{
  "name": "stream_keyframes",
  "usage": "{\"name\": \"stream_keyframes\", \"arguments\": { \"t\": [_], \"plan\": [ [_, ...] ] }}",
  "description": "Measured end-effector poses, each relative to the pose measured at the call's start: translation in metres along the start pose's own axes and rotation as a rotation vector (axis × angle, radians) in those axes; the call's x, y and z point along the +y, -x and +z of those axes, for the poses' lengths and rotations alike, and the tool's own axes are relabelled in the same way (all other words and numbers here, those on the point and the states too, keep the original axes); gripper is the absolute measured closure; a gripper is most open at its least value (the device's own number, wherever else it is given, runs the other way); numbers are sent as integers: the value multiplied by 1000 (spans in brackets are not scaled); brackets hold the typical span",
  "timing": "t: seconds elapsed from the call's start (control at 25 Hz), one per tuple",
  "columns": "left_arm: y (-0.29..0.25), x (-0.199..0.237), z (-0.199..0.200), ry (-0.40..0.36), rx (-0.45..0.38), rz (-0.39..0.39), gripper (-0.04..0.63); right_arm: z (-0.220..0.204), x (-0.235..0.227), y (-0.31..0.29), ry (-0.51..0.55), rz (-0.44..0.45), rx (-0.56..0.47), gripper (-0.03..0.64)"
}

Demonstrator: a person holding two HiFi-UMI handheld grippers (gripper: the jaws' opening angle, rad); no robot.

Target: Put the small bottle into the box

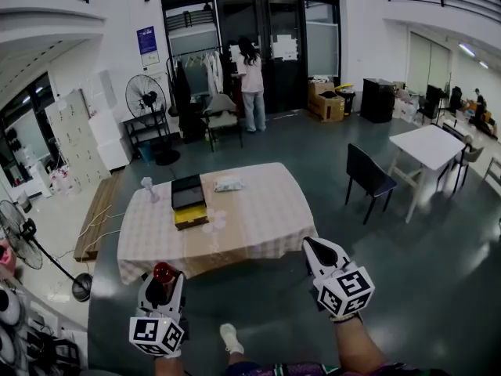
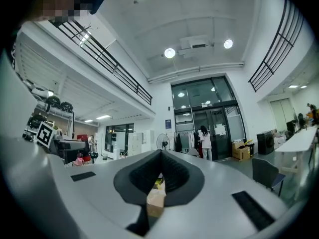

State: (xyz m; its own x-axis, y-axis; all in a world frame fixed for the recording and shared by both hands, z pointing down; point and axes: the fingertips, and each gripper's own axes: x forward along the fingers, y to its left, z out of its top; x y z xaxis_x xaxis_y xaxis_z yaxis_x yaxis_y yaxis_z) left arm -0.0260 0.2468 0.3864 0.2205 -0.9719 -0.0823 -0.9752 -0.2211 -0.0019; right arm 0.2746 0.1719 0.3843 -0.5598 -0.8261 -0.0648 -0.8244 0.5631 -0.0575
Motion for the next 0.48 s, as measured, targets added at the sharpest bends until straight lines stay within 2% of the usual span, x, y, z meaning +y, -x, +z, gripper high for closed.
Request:
{"name": "stream_keyframes", "arguments": {
  "t": [0.24,0.48],
  "plan": [
    [-5,9,2,3,-14,19,360,-1,1,-9,-38,42,-12,612],
    [-19,27,-2,-6,-18,32,360,0,-3,-37,-37,28,-23,612]
  ]
}}
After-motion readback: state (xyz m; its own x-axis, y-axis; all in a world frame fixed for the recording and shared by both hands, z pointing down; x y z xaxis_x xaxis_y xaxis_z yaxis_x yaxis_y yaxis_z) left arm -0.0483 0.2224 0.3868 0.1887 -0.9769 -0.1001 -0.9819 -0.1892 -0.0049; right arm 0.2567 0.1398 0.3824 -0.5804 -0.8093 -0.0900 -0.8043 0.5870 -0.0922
